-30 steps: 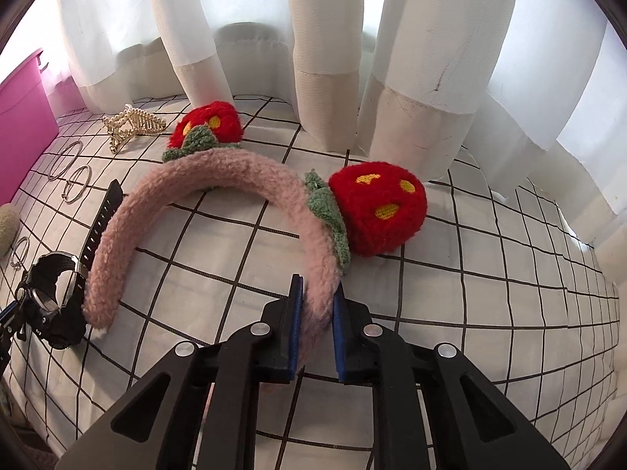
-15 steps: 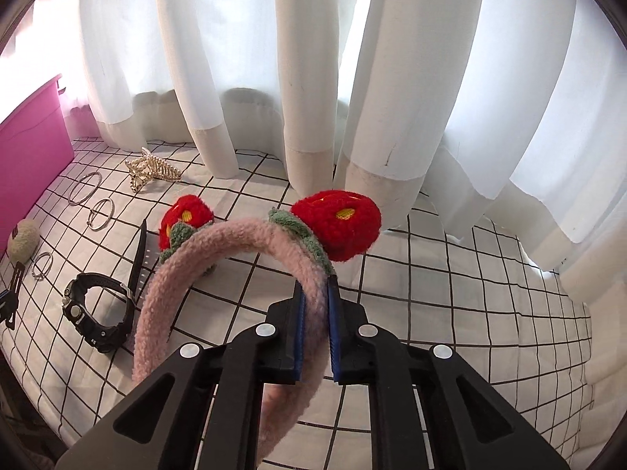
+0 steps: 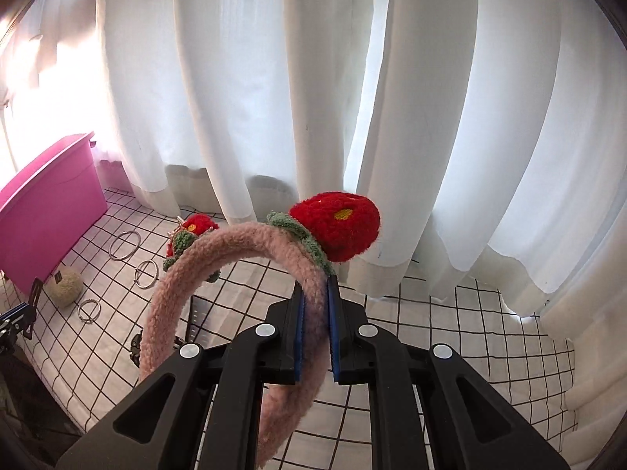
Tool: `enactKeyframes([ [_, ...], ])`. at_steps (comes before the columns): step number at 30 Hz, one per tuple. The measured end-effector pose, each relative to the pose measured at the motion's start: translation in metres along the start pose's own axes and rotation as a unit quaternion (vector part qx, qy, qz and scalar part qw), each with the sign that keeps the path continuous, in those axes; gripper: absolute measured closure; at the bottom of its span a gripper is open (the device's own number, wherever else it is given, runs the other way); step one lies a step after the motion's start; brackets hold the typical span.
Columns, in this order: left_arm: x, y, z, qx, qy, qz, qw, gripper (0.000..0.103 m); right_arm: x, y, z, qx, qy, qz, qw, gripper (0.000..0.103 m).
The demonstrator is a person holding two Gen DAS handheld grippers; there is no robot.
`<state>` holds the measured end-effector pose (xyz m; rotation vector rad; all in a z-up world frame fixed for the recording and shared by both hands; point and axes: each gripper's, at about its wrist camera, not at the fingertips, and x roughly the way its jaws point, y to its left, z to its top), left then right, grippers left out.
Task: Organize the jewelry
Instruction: 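Carry the hair pin and the headband in both tools over the pink tub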
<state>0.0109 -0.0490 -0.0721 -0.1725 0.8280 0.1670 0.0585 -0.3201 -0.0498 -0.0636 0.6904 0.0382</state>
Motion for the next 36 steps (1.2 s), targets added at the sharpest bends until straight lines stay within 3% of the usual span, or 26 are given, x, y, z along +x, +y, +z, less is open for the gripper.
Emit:
enactKeyframes([
  [10,-0.060,0.061,0.051,-0.025,-0.065,0.032,0.9971,0.090,-0.035,0.074,0.066,-0.026,-0.056,0.083,0.995,0.093],
  [20,-0.089,0.174,0.123,-0.039,-0.113,0.069,0.9904,0.089,-0.038,0.204,0.145,-0.055,-0.092,0.161,0.981,0.093],
  [27,-0.063,0.248,0.164,-0.057,-0.099,0.083,0.9900,0.088,-0.009,0.305,0.184,-0.092,-0.082,0.190,0.974,0.093],
  [36,0.004,0.298,0.186,-0.065,-0.035,0.071,0.9947,0.088,0.050,0.402,0.206,-0.142,-0.023,0.192,0.971,0.093],
])
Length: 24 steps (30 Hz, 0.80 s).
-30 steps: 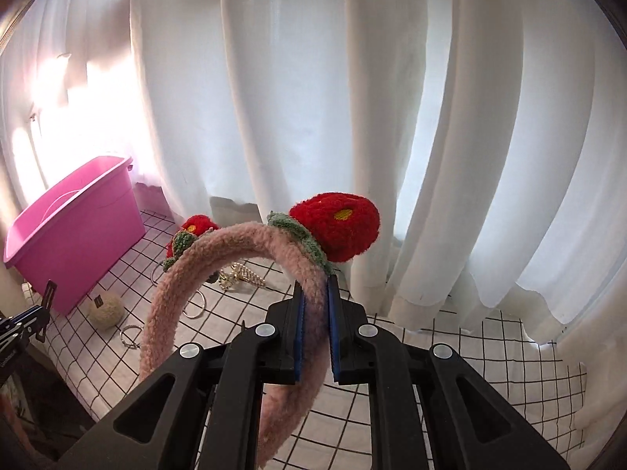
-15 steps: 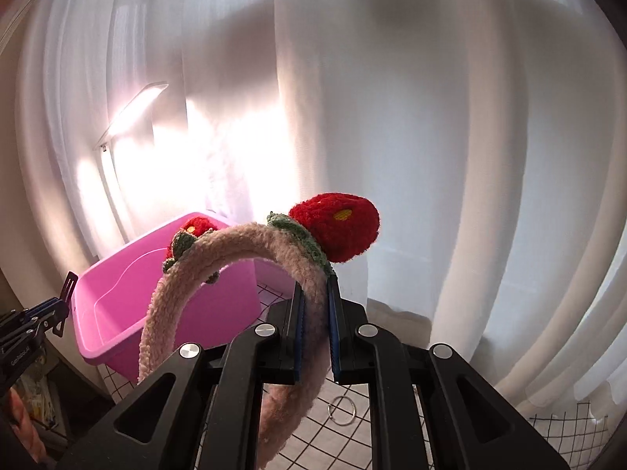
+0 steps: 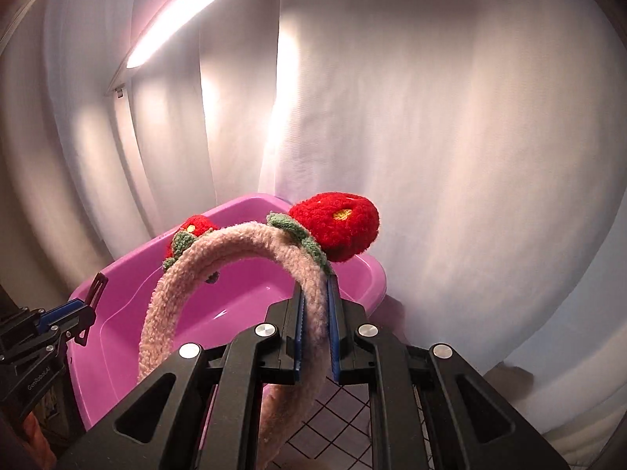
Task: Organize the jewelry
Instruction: 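Carry the hair pin and the headband in both tools over the pink tub, then open both tools to drop the hair pin and headband into the tub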
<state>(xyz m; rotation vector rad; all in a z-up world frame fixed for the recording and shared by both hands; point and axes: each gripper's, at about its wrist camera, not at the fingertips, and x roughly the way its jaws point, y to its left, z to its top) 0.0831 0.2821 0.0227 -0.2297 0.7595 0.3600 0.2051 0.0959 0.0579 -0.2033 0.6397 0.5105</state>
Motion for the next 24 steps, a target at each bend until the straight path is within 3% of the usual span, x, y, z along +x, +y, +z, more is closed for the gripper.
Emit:
enactKeyframes([
  [10,0.060,0.022,0.001,-0.016,0.072,0.000,0.9973,0.087,0.091,0.042,0.005,-0.059,0.101,-0.001,0.993,0.093],
  [19,0.089,0.027,0.002,-0.014,0.116,0.021,0.9930,0.082,0.130,0.063,-0.004,-0.086,0.165,-0.004,0.983,0.089],
  [20,0.094,0.029,0.002,-0.015,0.123,0.024,0.9920,0.081,0.135,0.065,-0.004,-0.086,0.174,-0.002,0.981,0.085],
  [21,0.100,0.033,0.001,-0.019,0.131,0.024,0.9909,0.080,0.137,0.066,-0.005,-0.086,0.181,-0.002,0.980,0.073],
  [22,0.102,0.034,0.000,-0.023,0.138,0.022,0.9900,0.073,0.139,0.066,-0.004,-0.085,0.184,-0.003,0.979,0.056],
  [24,0.103,0.033,0.000,-0.015,0.136,0.022,0.9903,0.063,0.135,0.068,-0.004,-0.086,0.176,-0.008,0.981,0.048],
])
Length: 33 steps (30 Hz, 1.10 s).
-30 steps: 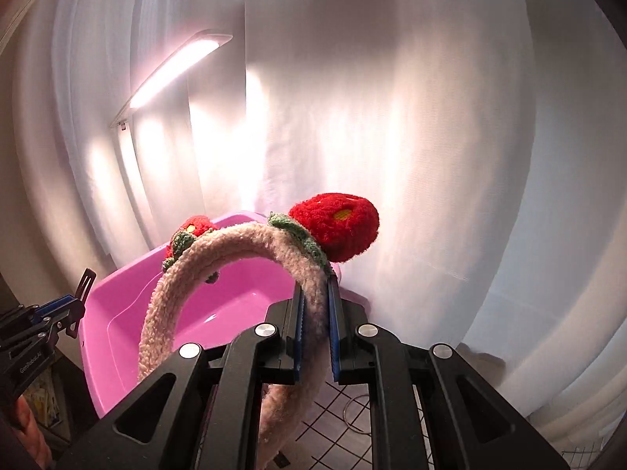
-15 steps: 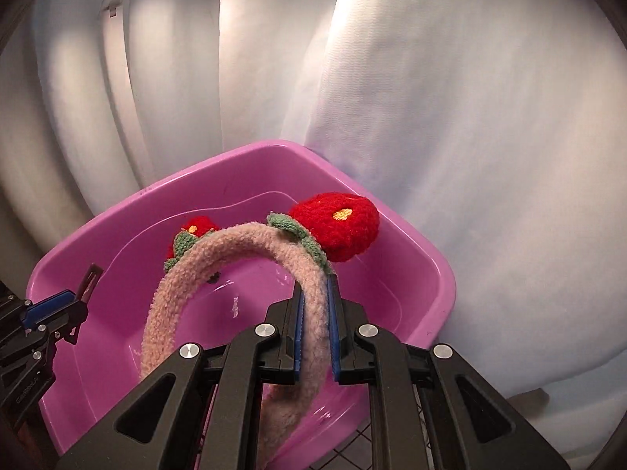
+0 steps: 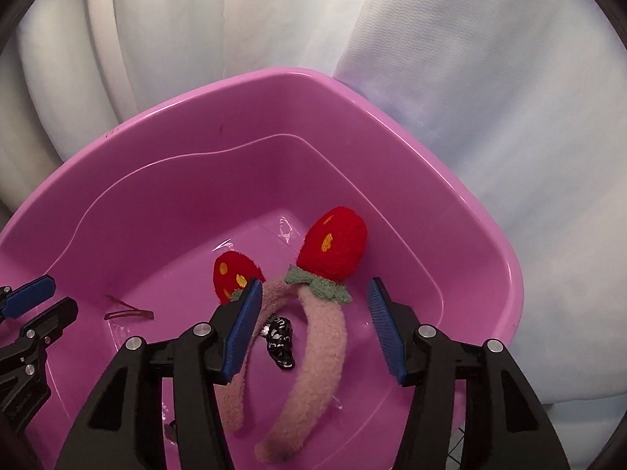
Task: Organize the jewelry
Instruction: 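Open both tools to drop the hair pin and headband into the tub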
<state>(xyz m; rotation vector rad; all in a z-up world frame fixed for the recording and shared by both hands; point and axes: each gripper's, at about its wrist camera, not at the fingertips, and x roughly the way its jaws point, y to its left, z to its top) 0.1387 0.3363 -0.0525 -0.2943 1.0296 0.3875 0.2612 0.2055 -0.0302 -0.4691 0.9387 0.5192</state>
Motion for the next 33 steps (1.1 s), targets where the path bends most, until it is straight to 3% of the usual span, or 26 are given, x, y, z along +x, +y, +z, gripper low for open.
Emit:
enactKeyframes([
  [2,-0.004,-0.004,-0.001,0.011,-0.012,0.005,0.9999,0.043,-0.001,-0.003,-0.003,-0.002,-0.001,-0.006,1.000,0.048],
  [4,-0.007,-0.006,0.000,0.010,-0.019,0.005,0.9998,0.035,-0.003,-0.002,-0.004,-0.003,-0.003,-0.006,1.000,0.047],
  [16,-0.010,-0.005,-0.006,0.001,-0.020,-0.001,0.9998,0.035,-0.014,-0.001,0.003,0.005,-0.015,0.001,1.000,0.047],
  [33,-0.059,-0.005,-0.023,-0.002,-0.057,0.006,0.9984,0.031,-0.060,0.002,-0.017,0.004,-0.043,0.011,0.999,0.045],
])
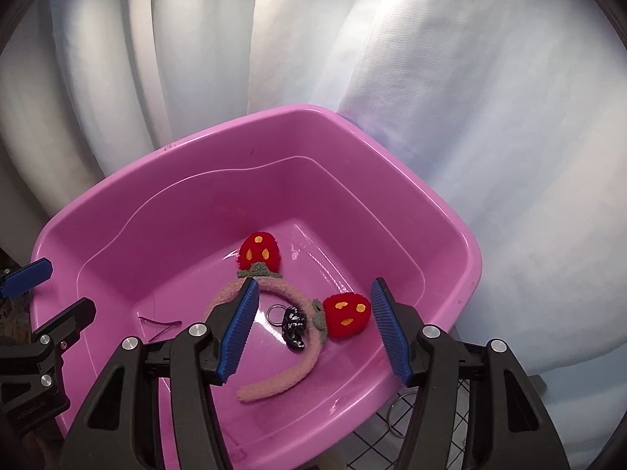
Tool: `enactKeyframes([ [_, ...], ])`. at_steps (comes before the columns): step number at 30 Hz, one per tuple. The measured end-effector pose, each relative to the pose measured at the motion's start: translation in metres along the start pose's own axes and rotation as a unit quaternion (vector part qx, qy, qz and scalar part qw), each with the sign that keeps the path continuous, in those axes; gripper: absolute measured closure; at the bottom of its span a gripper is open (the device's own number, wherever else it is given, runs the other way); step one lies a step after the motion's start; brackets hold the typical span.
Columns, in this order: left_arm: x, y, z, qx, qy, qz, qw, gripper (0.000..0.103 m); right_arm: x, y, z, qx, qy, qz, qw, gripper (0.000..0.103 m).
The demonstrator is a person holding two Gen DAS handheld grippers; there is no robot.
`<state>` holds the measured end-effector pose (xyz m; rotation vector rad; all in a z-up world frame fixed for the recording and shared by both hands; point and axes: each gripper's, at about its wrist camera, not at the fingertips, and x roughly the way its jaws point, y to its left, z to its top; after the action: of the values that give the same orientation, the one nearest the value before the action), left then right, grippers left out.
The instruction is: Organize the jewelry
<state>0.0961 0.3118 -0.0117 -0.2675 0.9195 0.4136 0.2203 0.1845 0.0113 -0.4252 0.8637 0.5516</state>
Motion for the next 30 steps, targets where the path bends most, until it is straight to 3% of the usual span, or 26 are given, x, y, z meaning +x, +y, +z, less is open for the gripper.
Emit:
enactKeyframes([
  [5,-0.016,0.000,-0.006,0.003,-0.012,0.004,0.9999,0.025,-0.026,-0.001,-0.011,0.001,-0.011,0.001,1.000,0.043],
  [15,-0.051,-0.009,-0.022,0.013,-0.033,0.009,0.9993,0.022,-0.068,-0.014,-0.051,0.016,-0.027,0.003,0.999,0.039],
  [30,-0.087,-0.072,-0.073,0.038,-0.038,-0.020,0.9984,0.019,-0.120,-0.071,-0.161,0.076,-0.031,-0.017,0.996,0.038],
])
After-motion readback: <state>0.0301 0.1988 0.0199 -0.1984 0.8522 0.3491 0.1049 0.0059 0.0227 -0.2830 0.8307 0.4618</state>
